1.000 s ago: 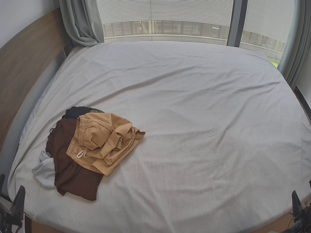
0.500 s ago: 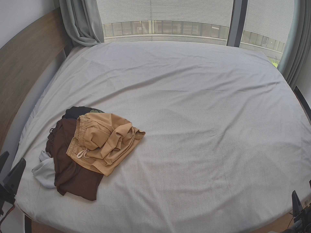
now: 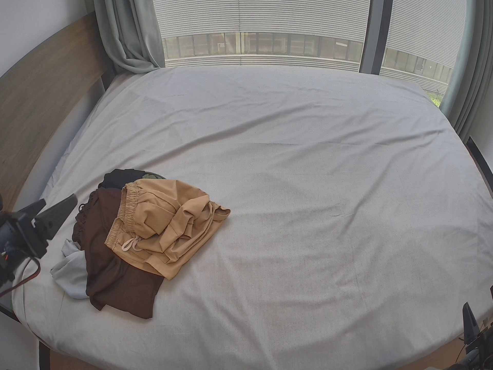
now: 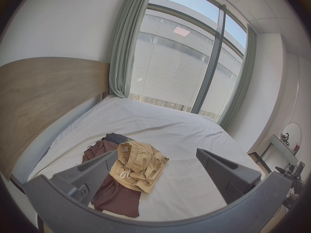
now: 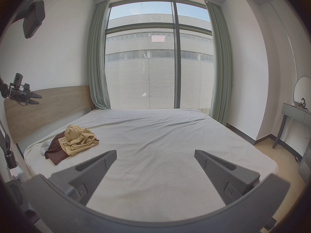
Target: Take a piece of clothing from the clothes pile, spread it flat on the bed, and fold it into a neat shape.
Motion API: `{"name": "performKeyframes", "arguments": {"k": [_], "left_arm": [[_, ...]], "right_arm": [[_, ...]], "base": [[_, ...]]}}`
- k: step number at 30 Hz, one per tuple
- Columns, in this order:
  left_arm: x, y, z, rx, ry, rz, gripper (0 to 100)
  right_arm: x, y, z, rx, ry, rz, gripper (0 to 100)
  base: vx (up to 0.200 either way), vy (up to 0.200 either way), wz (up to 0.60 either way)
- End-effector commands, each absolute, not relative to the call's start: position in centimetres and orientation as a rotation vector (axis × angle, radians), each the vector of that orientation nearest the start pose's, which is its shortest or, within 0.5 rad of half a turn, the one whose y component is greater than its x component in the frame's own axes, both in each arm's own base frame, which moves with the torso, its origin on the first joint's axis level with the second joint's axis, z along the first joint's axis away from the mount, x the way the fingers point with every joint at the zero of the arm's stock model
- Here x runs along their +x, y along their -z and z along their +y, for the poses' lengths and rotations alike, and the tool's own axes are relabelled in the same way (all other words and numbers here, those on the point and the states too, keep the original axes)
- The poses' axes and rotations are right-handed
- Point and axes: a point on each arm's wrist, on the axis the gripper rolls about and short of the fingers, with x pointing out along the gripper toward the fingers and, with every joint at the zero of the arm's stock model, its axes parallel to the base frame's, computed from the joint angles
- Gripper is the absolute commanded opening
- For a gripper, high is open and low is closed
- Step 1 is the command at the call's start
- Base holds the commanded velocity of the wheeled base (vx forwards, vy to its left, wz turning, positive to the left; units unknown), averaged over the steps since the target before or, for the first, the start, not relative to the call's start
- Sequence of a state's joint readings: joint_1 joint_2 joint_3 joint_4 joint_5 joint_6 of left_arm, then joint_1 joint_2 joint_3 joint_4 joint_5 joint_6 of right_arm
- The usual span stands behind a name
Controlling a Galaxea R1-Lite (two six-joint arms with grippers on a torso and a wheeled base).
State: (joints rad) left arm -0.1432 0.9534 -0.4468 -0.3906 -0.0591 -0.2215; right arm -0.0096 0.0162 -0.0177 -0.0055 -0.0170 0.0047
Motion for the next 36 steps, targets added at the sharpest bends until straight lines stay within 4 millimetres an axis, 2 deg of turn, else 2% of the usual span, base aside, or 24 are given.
{"name": "performKeyframes", "arguments": {"k": [1, 10, 11, 17, 23, 28, 36], "left_arm": [[16.5, -20.8, -2.5, -0.22, 0.197, 0.235, 100], [21.6, -18.9, -3.0, -0.291, 0.22, 0.231, 100], [22.8, -18.5, -2.9, -0.303, 0.228, 0.227, 100], [25.8, -16.4, -1.9, -0.319, 0.218, 0.246, 100], [27.1, -15.2, -0.5, -0.353, 0.239, 0.269, 100], [27.8, -15.4, -0.4, -0.434, 0.264, 0.264, 100], [29.0, -14.1, -0.3, -0.446, 0.262, 0.303, 100]], "right_arm": [[-2.2, -7.6, 0.0, 0.005, 0.026, 0.001, 100], [-2.2, -7.6, 0.0, 0.006, 0.026, 0.001, 100], [-2.2, -7.6, 0.0, 0.006, 0.026, 0.001, 100], [-2.2, -7.6, 0.0, 0.006, 0.026, 0.001, 100], [-2.2, -7.6, 0.0, 0.008, 0.026, 0.001, 100], [-2.2, -7.6, 0.0, 0.006, 0.026, 0.001, 100], [-2.2, -7.6, 0.0, 0.008, 0.026, 0.001, 100]], "base": [[0.0, 0.0, 0.0], [0.0, 0.0, 0.0], [0.0, 0.0, 0.0], [0.0, 0.0, 0.0], [0.0, 0.0, 0.0], [0.0, 0.0, 0.0], [0.0, 0.0, 0.0]]}}
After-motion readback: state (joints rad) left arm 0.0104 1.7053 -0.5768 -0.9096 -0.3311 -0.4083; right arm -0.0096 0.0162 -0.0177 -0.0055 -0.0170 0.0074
